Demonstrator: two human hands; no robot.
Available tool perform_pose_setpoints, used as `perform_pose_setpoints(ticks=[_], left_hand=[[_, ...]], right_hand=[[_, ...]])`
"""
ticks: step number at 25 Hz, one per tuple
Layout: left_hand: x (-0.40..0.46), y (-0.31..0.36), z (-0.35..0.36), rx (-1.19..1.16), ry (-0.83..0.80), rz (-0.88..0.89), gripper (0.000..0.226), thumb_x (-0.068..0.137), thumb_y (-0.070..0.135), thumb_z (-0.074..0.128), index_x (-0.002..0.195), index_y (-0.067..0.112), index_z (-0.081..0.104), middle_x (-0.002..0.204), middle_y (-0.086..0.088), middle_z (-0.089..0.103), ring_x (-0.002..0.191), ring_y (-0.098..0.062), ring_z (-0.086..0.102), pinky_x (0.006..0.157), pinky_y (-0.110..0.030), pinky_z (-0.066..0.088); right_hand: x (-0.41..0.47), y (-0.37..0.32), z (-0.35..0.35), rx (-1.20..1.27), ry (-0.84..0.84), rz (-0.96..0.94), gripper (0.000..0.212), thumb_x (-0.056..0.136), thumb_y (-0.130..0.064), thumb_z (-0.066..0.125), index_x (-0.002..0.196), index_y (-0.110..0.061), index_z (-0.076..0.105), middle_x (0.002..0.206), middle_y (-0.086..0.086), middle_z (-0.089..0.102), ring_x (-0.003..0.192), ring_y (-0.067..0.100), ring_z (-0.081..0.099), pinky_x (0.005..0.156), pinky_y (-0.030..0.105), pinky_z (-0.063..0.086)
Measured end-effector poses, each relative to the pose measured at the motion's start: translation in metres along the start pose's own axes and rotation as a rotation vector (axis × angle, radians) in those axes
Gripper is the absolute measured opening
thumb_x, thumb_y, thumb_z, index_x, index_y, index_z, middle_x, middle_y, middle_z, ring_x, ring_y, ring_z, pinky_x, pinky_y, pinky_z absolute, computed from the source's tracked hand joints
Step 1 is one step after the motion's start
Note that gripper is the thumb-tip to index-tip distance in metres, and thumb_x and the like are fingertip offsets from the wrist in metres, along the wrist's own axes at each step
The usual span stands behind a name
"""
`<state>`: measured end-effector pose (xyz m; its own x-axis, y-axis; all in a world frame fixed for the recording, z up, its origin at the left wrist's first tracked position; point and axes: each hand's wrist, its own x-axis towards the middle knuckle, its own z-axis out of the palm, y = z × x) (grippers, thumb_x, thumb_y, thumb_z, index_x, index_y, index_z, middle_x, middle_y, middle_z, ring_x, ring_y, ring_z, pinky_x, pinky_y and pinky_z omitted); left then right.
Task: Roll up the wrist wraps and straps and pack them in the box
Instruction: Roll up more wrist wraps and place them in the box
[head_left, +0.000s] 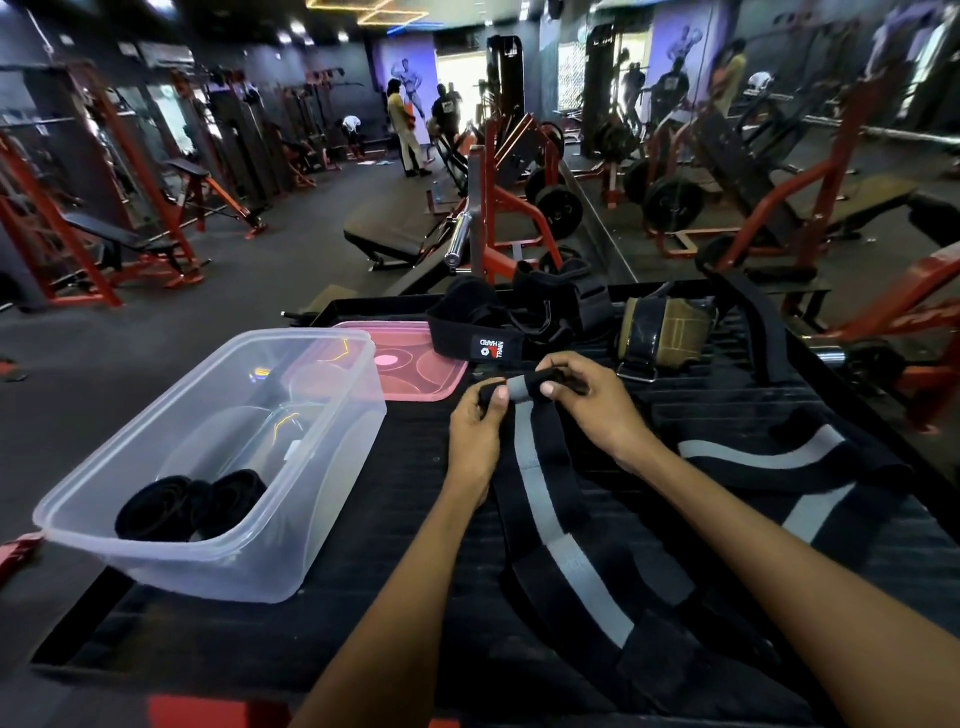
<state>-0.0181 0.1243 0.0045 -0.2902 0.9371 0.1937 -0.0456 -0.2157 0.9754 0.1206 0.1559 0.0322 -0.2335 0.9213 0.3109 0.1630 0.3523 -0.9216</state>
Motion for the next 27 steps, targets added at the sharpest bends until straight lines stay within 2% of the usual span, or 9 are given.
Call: perform_pose_setpoints(ticks=[4, 6, 8, 11, 14, 17, 21, 23, 27], left_hand=[[0.003, 0.001, -0.002, -0.053, 0.030, -0.012, 0.023, 0.090, -0.001, 0.055, 0.109, 0.013, 0.056, 0.109, -0.004, 0.062, 0.098, -0.009, 0.059, 0.085, -0.012, 0.049], [0.003, -0.002, -0.001, -0.042, 0.003, 0.001, 0.026, 0.089, -0.001, 0.057, 0.109, 0.016, 0.056, 0.110, -0.002, 0.062, 0.102, -0.010, 0.059, 0.086, -0.014, 0.049], [0.004, -0.006, 0.000, -0.024, -0.037, -0.015, 0.018, 0.093, 0.011, 0.055, 0.110, 0.016, 0.058, 0.111, 0.001, 0.064, 0.105, -0.009, 0.060, 0.087, -0.015, 0.048], [0.005, -0.012, 0.000, 0.071, -0.073, -0.012, 0.029, 0.100, 0.024, 0.042, 0.115, 0.008, 0.060, 0.115, -0.002, 0.064, 0.110, -0.015, 0.058, 0.095, -0.022, 0.044], [0.004, -0.012, 0.002, 0.199, -0.065, 0.036, 0.032, 0.100, 0.022, 0.038, 0.124, 0.007, 0.052, 0.118, 0.000, 0.057, 0.110, -0.010, 0.052, 0.087, -0.006, 0.039], [0.002, -0.014, 0.003, 0.268, -0.146, 0.067, 0.053, 0.097, 0.043, 0.029, 0.135, 0.007, 0.038, 0.124, 0.003, 0.048, 0.110, -0.004, 0.047, 0.086, -0.004, 0.036], [0.003, -0.011, 0.004, 0.301, -0.084, 0.094, 0.028, 0.099, 0.016, 0.041, 0.125, 0.007, 0.048, 0.112, 0.004, 0.055, 0.104, -0.010, 0.051, 0.086, -0.007, 0.040], [0.002, -0.009, 0.003, 0.275, -0.088, 0.073, 0.026, 0.098, 0.015, 0.046, 0.123, 0.010, 0.052, 0.110, 0.006, 0.056, 0.103, -0.008, 0.052, 0.082, -0.004, 0.039], [0.006, -0.012, 0.003, 0.240, -0.025, -0.036, 0.028, 0.098, 0.024, 0.044, 0.117, 0.008, 0.056, 0.113, -0.005, 0.062, 0.108, -0.018, 0.056, 0.095, -0.027, 0.043]], right_hand=[[0.000, 0.000, 0.004, 0.251, -0.050, 0.165, 0.016, 0.087, -0.014, 0.063, 0.100, -0.024, 0.061, 0.093, -0.003, 0.060, 0.080, 0.008, 0.054, 0.072, 0.021, 0.042], [0.000, 0.003, 0.004, 0.124, -0.023, 0.111, 0.016, 0.085, -0.016, 0.067, 0.101, -0.017, 0.064, 0.093, -0.007, 0.063, 0.085, 0.005, 0.057, 0.074, 0.016, 0.043], [0.001, 0.005, 0.003, 0.044, 0.006, 0.061, 0.017, 0.085, -0.008, 0.066, 0.101, -0.013, 0.065, 0.097, -0.007, 0.064, 0.095, 0.008, 0.058, 0.083, 0.014, 0.044], [0.000, 0.006, 0.004, -0.034, 0.014, 0.034, 0.025, 0.086, 0.001, 0.059, 0.106, -0.015, 0.059, 0.108, -0.002, 0.061, 0.107, 0.015, 0.057, 0.097, 0.024, 0.043], [-0.002, 0.006, 0.010, -0.084, -0.020, 0.105, 0.040, 0.094, -0.010, 0.051, 0.133, -0.013, 0.043, 0.131, 0.004, 0.053, 0.123, 0.017, 0.048, 0.107, 0.028, 0.035], [-0.003, 0.006, 0.014, -0.155, -0.087, 0.146, 0.048, 0.100, -0.022, 0.041, 0.145, -0.012, 0.027, 0.142, 0.004, 0.043, 0.130, 0.016, 0.040, 0.103, 0.022, 0.029], [0.000, 0.006, 0.007, -0.157, -0.003, 0.137, 0.033, 0.095, -0.029, 0.051, 0.124, -0.012, 0.054, 0.109, -0.004, 0.058, 0.101, 0.006, 0.051, 0.074, 0.006, 0.038], [0.003, 0.009, 0.005, -0.104, 0.028, 0.121, 0.023, 0.089, -0.022, 0.063, 0.109, -0.010, 0.064, 0.100, -0.005, 0.062, 0.093, 0.007, 0.056, 0.073, 0.006, 0.040], [-0.001, 0.010, 0.006, -0.092, 0.065, 0.011, 0.021, 0.080, -0.009, 0.071, 0.100, -0.011, 0.064, 0.098, -0.004, 0.063, 0.089, 0.000, 0.056, 0.076, 0.004, 0.039]])
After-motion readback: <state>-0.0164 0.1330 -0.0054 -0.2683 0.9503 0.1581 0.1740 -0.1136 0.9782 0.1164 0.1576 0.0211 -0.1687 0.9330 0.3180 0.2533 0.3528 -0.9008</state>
